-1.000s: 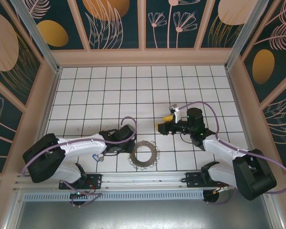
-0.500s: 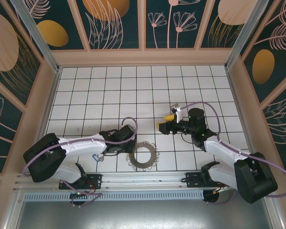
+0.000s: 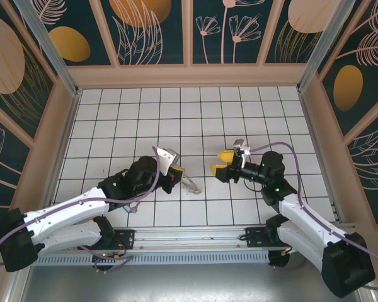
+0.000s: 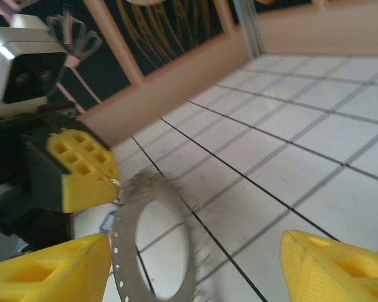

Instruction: Put the keys on the keyring

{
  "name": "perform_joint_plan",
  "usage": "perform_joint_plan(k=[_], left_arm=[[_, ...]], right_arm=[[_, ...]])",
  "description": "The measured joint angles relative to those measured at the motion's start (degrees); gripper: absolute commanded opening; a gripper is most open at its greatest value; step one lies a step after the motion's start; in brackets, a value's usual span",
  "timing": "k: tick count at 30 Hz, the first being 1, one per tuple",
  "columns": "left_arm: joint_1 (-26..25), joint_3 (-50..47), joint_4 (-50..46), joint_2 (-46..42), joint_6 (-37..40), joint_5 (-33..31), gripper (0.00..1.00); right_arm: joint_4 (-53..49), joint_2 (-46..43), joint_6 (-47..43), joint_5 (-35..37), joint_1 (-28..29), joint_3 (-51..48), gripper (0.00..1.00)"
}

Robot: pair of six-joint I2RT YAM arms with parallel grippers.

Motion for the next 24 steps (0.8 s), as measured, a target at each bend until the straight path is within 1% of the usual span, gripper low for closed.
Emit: perform_joint_plan(k=[3, 6, 11, 18, 24], left_arm=[[0.00, 0.00, 3.19, -0.90, 4.63, 3.10, 0.00], [0.00, 0.00, 5.66, -0.96, 9.05, 7.43, 0.00], [-0.02, 0.39, 6.38, -0.94, 14.25, 13.90, 0.00], [-0.07, 2.12, 6.36, -1.38, 17.25, 20.90, 0.00], [-0.07, 3.74, 4.79, -3.17, 19.06, 24.30, 0.00]], right_arm=[[3.54, -2.01, 0.83, -2.40, 0.37, -0.09, 0.65], [5.86, -3.04, 1.55, -4.26, 1.60, -0.07, 0.59], [6.69, -3.28, 1.29, -6.78, 5.49, 0.44, 0.54], [4.42, -2.62, -2.80, -7.21, 13.46, 3.21, 0.47], [1.46, -1.86, -5.35, -7.32, 16.24, 4.20, 0.43]])
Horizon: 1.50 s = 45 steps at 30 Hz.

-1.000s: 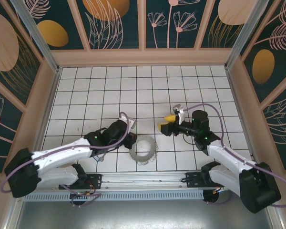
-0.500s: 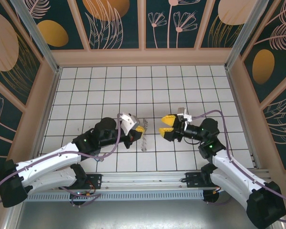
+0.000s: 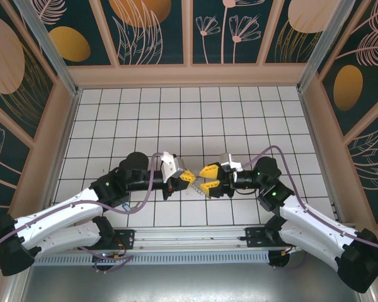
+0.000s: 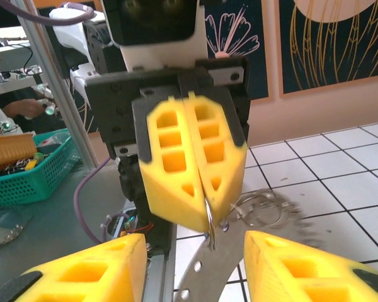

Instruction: Put the keys on the keyring

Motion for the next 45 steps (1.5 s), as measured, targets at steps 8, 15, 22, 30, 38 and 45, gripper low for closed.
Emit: perform_joint_plan(k=[8, 15, 22, 30, 38, 45], left_arm=[[0.00, 1.84, -2.36, -0.50, 1.84, 2.56, 0.00], [0.09, 1.88, -4.39, -0.09, 2.21, 2.99, 0.00], [0.13, 1.88, -5.84, -0.09, 2.21, 2.36, 0.00], [-0.26, 1.77, -2.49, -1.20, 1.51, 3.17, 0.12], [-0.26, 0.55, 0.74, -2.56, 0.37, 4.39, 0.09], [-0.26, 0.50, 1.55, -2.62, 0.20, 5.09, 0.09]], right_arm=[[-5.14, 1.95, -4.20, 1.27, 3.30, 3.23, 0.29], [-7.98, 2.86, -7.17, 3.45, 5.20, 4.37, 0.02], [-9.62, 2.75, -9.14, 5.92, 6.23, 4.37, 0.00], [-7.76, -2.97, -9.94, 8.35, 6.95, 2.73, 0.00], [-2.56, -3.04, -9.07, 7.52, 6.91, 2.05, 0.00], [-0.11, -2.14, -7.78, 6.54, 6.91, 1.97, 0.00]])
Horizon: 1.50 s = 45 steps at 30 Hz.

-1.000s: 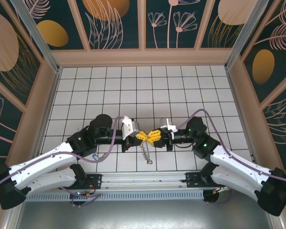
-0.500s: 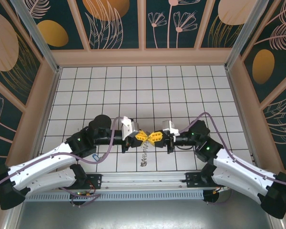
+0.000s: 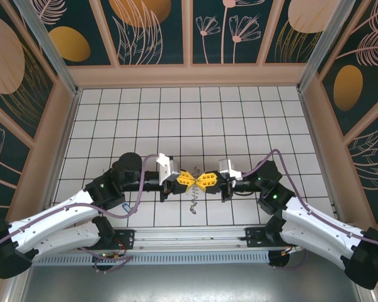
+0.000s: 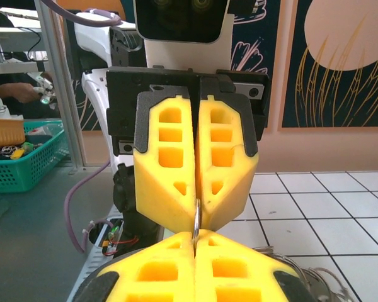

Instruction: Put the keys on the keyring

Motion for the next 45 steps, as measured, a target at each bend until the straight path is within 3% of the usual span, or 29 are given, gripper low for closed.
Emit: perform_joint_plan(k=[9, 27, 37, 45], left_arm=[[0.11, -1.03, 2.80, 0.63, -0.90, 1.60, 0.04], [0.02, -3.13, 10.56, 1.07, -3.58, 3.34, 0.17], [-0.11, -3.41, 13.64, 1.81, -4.35, 3.87, 0.15], [-0.11, -3.41, 17.16, 4.39, -5.05, 6.47, 0.05]], right_arm=[[1.77, 0.09, 1.16, -1.22, -0.22, -0.68, 0.00], [22.99, 1.70, 10.54, -1.38, -0.39, -7.43, 0.00], [31.95, 4.48, 14.03, -1.38, -0.66, -8.98, 0.00], [36.15, 4.59, 15.50, -1.33, -1.64, -10.80, 0.00]])
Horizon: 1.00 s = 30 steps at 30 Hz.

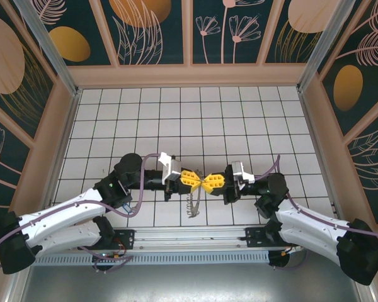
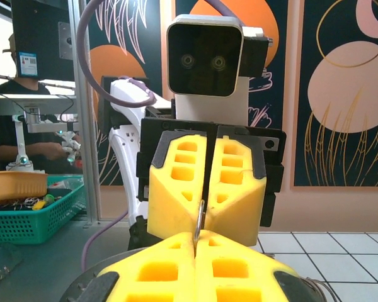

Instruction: Put the keys on the keyring

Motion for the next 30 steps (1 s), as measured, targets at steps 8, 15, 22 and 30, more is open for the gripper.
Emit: perform_joint_plan(k=[8, 15, 22, 30], left_arm=[[0.00, -0.22, 0.81, -0.35, -0.33, -1.03, 0.00], [-0.04, -0.31, -6.62, -2.91, -0.15, -14.08, 0.00], [1.16, -0.28, -15.67, -4.44, -2.95, -33.40, 0.00], [14.38, -1.86, -19.32, -6.69, -9.33, -43.41, 0.00]], right_arm=[[-0.79, -0.70, 0.55, 0.57, -0.09, -0.02, 0.33], [-19.47, -6.29, -6.21, 5.40, 0.02, 4.04, 0.61], [-34.23, -4.17, -8.33, 12.66, -2.32, 7.06, 0.64], [-41.59, 8.22, -9.49, 16.65, -2.32, 10.58, 0.62]])
